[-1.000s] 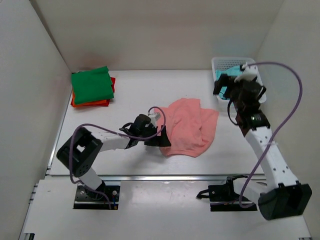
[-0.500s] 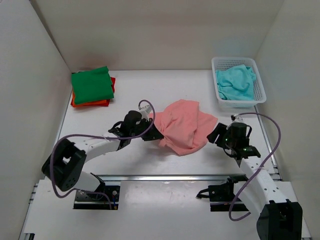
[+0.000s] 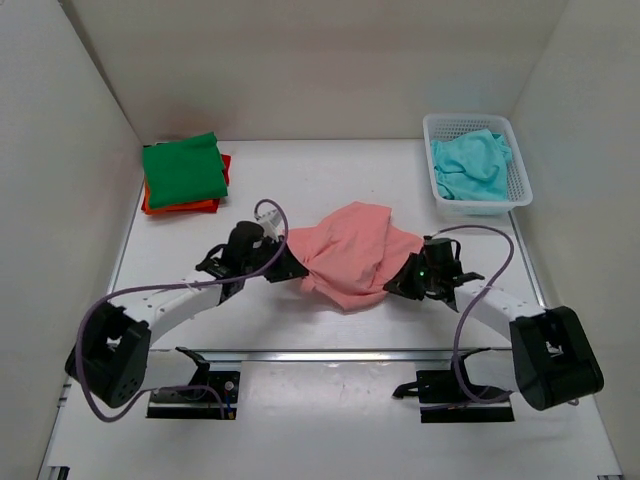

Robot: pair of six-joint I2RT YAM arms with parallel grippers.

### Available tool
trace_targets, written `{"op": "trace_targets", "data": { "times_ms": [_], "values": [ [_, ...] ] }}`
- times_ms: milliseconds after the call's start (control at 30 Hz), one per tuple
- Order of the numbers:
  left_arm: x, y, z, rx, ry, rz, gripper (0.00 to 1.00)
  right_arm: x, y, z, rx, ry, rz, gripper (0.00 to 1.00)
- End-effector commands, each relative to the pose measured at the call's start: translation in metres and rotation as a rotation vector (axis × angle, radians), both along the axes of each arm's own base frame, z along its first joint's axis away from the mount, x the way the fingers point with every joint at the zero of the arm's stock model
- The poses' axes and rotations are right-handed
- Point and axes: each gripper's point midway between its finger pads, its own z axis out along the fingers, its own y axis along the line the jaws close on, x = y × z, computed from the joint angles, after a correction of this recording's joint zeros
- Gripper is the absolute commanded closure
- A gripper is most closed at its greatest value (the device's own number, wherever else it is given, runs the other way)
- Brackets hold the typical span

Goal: Fold and stack the t-shirts

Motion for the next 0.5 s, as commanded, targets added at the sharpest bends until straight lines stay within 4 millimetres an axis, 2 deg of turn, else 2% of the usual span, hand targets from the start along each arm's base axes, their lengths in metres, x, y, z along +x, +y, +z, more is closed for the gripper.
{"op": "trace_targets", "data": {
  "times_ms": [0, 33, 67, 100, 133, 200, 233, 267, 300, 333, 367, 400, 433, 467],
  "values": [
    [0.031, 0.031, 0.076, -0.040, -0.145, 0.060, 1.00, 0.050, -0.001, 0.102, -0.053, -0.275, 0.001, 1.00],
    [0.036, 0.037, 0.095, -0.043, -0.179, 0.069, 1.00, 0.055, -0.006, 0.121, -0.069, -0.308, -0.011, 1.00],
    [0.047, 0.049, 0.134, -0.055, -0.241, 0.079, 1.00, 0.066, -0.018, 0.170, -0.087, -0.409, -0.020, 1.00],
    [0.054, 0.061, 0.176, -0.059, -0.297, 0.098, 1.00, 0.072, -0.024, 0.232, -0.066, -0.547, -0.020, 1.00],
    [0.055, 0.067, 0.198, -0.060, -0.337, 0.101, 1.00, 0.068, -0.030, 0.250, -0.063, -0.560, -0.014, 1.00],
    [0.048, 0.073, 0.274, -0.064, -0.466, 0.089, 1.00, 0.059, -0.049, 0.344, -0.065, -0.752, -0.025, 0.99],
    [0.037, 0.070, 0.297, -0.077, -0.489, 0.076, 1.00, 0.046, -0.045, 0.376, -0.031, -0.800, 0.005, 0.99],
    [0.030, 0.068, 0.312, -0.091, -0.519, 0.065, 1.00, 0.040, -0.050, 0.387, -0.032, -0.821, 0.019, 1.00],
    [0.016, 0.064, 0.333, -0.124, -0.550, 0.049, 1.00, 0.028, -0.052, 0.410, -0.025, -0.865, 0.011, 1.00],
    [0.007, 0.063, 0.344, -0.144, -0.572, 0.033, 1.00, 0.016, -0.050, 0.429, -0.015, -0.915, 0.022, 1.00],
    [-0.007, 0.063, 0.356, -0.180, -0.590, 0.024, 1.00, 0.009, -0.052, 0.435, -0.020, -0.932, 0.018, 1.00],
    [-0.020, 0.069, 0.370, -0.207, -0.628, 0.032, 1.00, -0.006, -0.053, 0.446, -0.017, -0.974, 0.008, 1.00],
    [-0.023, 0.076, 0.379, -0.212, -0.648, 0.051, 1.00, -0.020, -0.053, 0.459, -0.010, -1.021, 0.009, 1.00],
    [-0.040, 0.081, 0.391, -0.236, -0.681, 0.039, 1.00, -0.027, -0.056, 0.464, -0.010, -1.033, -0.005, 1.00]
  ]
}}
